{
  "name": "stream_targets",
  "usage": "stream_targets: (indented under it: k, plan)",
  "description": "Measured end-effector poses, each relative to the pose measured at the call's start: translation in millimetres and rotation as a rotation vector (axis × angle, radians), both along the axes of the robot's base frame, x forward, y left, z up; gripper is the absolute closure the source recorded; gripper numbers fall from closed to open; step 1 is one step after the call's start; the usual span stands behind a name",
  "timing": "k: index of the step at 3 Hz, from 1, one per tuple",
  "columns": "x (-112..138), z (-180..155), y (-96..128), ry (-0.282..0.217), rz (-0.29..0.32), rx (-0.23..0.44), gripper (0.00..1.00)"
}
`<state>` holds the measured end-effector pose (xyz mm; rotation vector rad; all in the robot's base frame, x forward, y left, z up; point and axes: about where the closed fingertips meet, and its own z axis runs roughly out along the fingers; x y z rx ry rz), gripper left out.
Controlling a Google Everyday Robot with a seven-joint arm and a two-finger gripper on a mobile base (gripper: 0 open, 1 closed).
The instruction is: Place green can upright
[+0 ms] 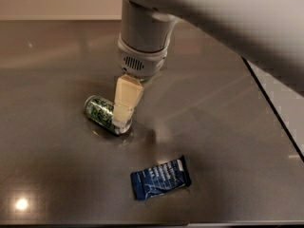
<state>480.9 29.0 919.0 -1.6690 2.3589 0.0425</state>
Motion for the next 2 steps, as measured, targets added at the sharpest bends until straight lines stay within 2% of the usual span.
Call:
stream_targets:
  k: [2]
  plan:
    - [-17, -25, 55, 0.014, 0.023, -0.065, 0.00]
